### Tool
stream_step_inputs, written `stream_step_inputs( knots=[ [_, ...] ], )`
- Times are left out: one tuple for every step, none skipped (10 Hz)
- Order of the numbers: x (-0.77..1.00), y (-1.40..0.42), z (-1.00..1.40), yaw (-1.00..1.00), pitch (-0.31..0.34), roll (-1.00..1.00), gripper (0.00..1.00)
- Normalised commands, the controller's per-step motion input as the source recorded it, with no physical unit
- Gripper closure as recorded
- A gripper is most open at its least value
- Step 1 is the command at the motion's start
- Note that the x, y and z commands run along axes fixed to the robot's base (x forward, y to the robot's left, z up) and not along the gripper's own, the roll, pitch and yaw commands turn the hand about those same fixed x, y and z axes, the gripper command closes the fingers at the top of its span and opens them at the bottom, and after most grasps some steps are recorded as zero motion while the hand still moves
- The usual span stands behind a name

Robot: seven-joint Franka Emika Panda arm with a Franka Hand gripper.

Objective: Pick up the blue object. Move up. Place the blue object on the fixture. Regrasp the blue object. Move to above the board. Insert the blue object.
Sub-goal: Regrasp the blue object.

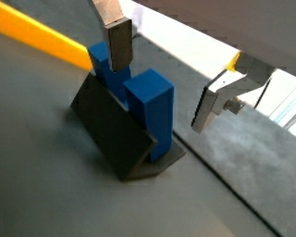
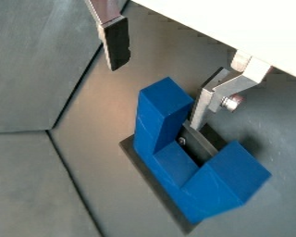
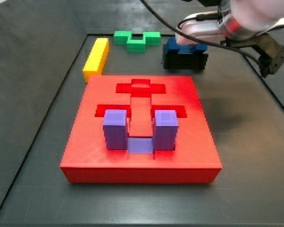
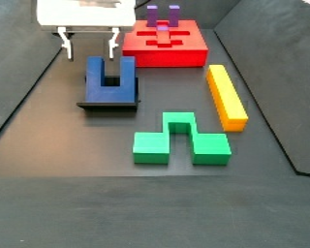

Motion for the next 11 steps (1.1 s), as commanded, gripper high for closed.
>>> stream_step_inputs(
  knots=[
    [0.0, 0.11, 0.0, 0.0, -0.169, -0.51, 0.0],
    [0.0, 0.09, -0.08, 0.0, -0.109, -0.23, 0.0],
    [0.11, 0.09, -0.22, 0.0, 0.0, 0.06, 0.0],
    [0.17, 0.09, -0.27, 0.0, 0.0, 0.37, 0.0],
    [0.19, 0.03, -0.23, -0.07, 0.014, 0.51, 0.0],
    [0.15, 0.0, -0.12, -0.18, 0.057, 0.43, 0.0],
    [0.11, 0.0, -0.02, -0.22, 0.08, 0.31, 0.0],
    [0.07, 0.0, 0.0, -0.19, 0.106, 0.25, 0.0],
    [0.05, 0.0, 0.0, -0.14, 0.1, 0.16, 0.0],
    [0.12, 0.07, 0.05, -0.15, 0.186, 0.18, 0.0],
    [0.07, 0.07, 0.0, -0.19, 0.206, 0.28, 0.0]
  ],
)
